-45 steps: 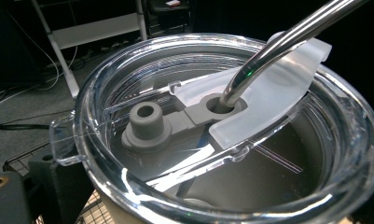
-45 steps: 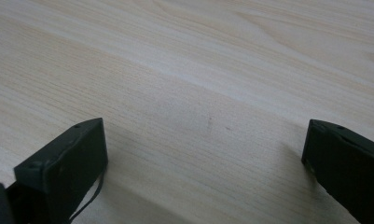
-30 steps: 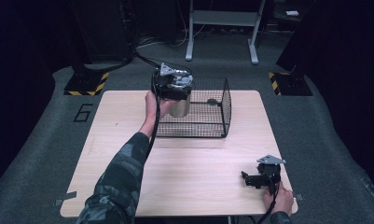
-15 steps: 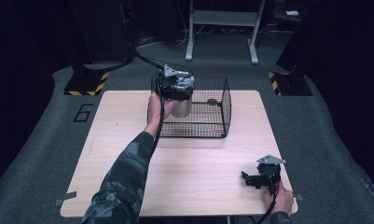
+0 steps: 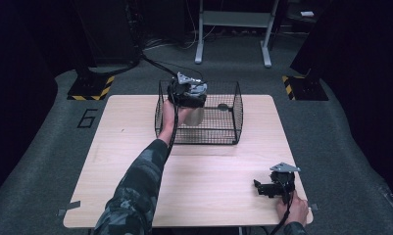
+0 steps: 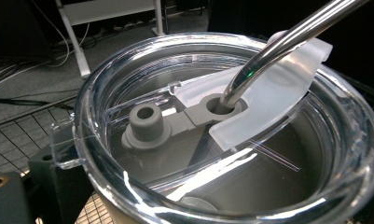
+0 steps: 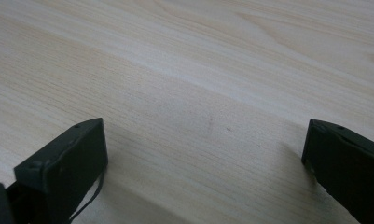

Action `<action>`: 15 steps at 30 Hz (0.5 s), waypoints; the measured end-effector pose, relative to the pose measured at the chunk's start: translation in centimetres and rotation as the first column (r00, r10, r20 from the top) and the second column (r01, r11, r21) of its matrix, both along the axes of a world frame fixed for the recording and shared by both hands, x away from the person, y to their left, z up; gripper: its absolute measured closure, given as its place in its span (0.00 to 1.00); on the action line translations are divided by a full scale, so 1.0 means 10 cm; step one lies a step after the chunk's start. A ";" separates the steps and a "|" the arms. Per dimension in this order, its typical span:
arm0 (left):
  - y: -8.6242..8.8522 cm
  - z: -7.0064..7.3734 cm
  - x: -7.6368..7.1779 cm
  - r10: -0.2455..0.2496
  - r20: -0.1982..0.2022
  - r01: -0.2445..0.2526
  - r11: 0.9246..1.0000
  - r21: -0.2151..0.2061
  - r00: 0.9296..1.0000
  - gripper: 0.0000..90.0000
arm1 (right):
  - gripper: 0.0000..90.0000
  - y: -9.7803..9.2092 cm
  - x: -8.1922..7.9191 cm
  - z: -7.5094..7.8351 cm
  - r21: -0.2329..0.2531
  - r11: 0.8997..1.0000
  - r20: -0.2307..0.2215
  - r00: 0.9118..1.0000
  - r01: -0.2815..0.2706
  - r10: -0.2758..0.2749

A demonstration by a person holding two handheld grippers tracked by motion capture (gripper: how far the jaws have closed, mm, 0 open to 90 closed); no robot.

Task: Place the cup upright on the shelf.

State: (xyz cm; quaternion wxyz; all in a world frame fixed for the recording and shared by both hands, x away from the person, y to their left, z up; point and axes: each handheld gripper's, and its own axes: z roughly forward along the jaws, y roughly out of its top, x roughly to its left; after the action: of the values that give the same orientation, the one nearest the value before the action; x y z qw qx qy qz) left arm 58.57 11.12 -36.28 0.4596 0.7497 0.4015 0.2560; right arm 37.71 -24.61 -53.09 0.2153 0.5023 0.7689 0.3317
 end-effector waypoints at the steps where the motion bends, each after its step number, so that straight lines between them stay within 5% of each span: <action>1: -0.01 -0.02 0.01 0.004 -0.005 -0.004 1.000 -0.001 1.000 0.04 | 0.00 0.00 0.00 0.00 0.000 1.000 0.000 1.000 0.000 0.000; 15: -0.07 -0.18 0.08 0.039 -0.027 -0.039 0.999 0.010 0.999 0.04 | 0.00 0.00 0.00 0.00 0.000 1.000 0.000 1.000 0.001 -0.001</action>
State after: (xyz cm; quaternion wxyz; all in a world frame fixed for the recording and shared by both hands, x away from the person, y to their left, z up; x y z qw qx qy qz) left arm 59.32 10.41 -38.06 0.4457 0.7473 0.4209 0.2564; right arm 37.70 -24.60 -53.09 0.2154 0.5026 0.7687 0.3318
